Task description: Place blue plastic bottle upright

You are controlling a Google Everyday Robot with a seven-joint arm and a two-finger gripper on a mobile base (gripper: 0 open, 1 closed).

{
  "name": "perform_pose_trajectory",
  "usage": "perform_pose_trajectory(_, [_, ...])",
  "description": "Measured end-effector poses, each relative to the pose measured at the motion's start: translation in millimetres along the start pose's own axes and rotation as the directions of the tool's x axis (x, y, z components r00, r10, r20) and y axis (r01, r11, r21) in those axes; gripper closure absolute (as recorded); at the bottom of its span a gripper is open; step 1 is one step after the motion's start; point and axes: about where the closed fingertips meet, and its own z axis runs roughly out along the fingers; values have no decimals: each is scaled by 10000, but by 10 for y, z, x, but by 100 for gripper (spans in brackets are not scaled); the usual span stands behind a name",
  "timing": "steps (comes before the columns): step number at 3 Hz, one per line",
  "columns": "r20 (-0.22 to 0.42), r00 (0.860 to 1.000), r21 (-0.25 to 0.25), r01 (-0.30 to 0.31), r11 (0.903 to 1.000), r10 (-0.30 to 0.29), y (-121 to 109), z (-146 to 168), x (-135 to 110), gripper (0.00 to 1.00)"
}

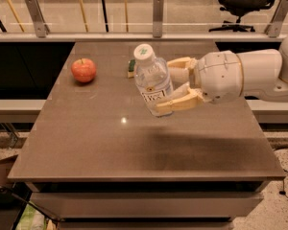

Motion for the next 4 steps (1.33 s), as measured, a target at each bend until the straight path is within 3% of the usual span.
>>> perform_pose_trajectory(1, [51,9918,262,-1281,9914,1280,142,47,26,100])
perform_pose_trajectory(2, [34,9740,302,-2264,9736,2264,149,100,109,100])
perform_pose_trajectory(3, [22,9676,325,-2525,9671,2525,47,164,150,100])
perform_pose_trajectory(4, [610,9675,286,-2476,9684,2456,-88,280,169,100])
